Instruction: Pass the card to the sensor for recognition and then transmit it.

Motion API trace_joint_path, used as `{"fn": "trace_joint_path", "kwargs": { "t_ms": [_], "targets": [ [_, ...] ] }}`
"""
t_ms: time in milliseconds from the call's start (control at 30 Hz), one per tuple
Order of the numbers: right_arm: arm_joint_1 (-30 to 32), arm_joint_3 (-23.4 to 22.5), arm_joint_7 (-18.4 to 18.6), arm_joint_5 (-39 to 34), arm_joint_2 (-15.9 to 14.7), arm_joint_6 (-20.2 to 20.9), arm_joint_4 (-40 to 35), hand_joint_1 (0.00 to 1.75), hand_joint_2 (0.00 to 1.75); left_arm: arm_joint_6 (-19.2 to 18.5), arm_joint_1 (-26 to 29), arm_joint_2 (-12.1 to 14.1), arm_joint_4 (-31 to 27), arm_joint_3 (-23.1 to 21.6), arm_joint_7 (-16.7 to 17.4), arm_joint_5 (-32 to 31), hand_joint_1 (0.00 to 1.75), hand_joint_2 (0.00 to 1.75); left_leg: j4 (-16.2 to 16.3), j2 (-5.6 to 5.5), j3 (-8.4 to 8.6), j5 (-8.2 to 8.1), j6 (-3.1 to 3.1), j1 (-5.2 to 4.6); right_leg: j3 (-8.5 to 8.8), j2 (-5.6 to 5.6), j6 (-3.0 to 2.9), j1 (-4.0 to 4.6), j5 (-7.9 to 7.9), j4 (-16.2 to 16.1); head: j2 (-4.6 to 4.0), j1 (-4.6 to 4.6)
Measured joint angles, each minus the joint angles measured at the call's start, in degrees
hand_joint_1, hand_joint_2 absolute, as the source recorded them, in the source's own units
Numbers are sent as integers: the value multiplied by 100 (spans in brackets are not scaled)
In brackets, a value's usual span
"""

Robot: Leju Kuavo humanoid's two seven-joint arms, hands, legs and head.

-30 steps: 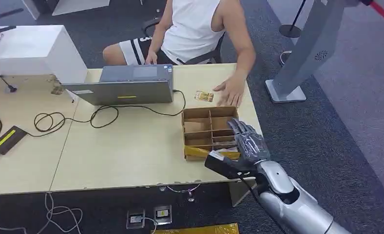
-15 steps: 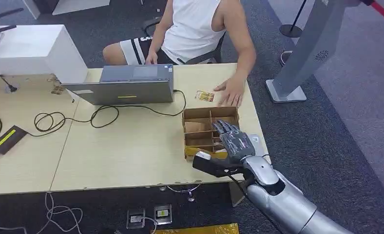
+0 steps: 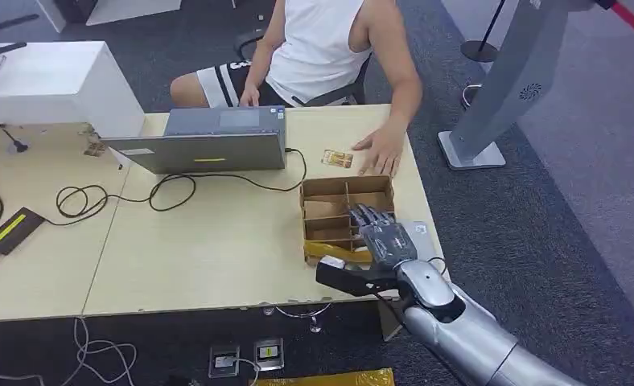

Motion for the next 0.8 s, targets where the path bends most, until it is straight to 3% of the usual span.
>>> {"fn": "trace_joint_path", "kwargs": {
  "t_ms": [233,367,600,800],
  "targets": [
    [-11,57,0,0,4,0,85,0,175,0,0,0,0,0,0,0,0,0,0,0,-1,0,0,0,0,0,0,0,0,0,0,-2],
    [-17,57,227,-92,2,-177,107,0,175,20,7,0,7,0,-2,0,0,0,0,0,2,0,0,0,-1,0,0,0,0,-1,0,0],
    [-13,-103,509,-120,-221,-383,-72,0,175,37,55,0,9,0,-4,2,0,0,1,1,4,0,0,-1,0,1,0,-1,0,-1,0,0],
    [30,-326,522,53,-387,-514,-501,0,175,103,67,0,11,0,-33,22,0,0,1,4,5,0,0,-1,-2,3,0,0,0,-1,0,-2]
  ]
}}
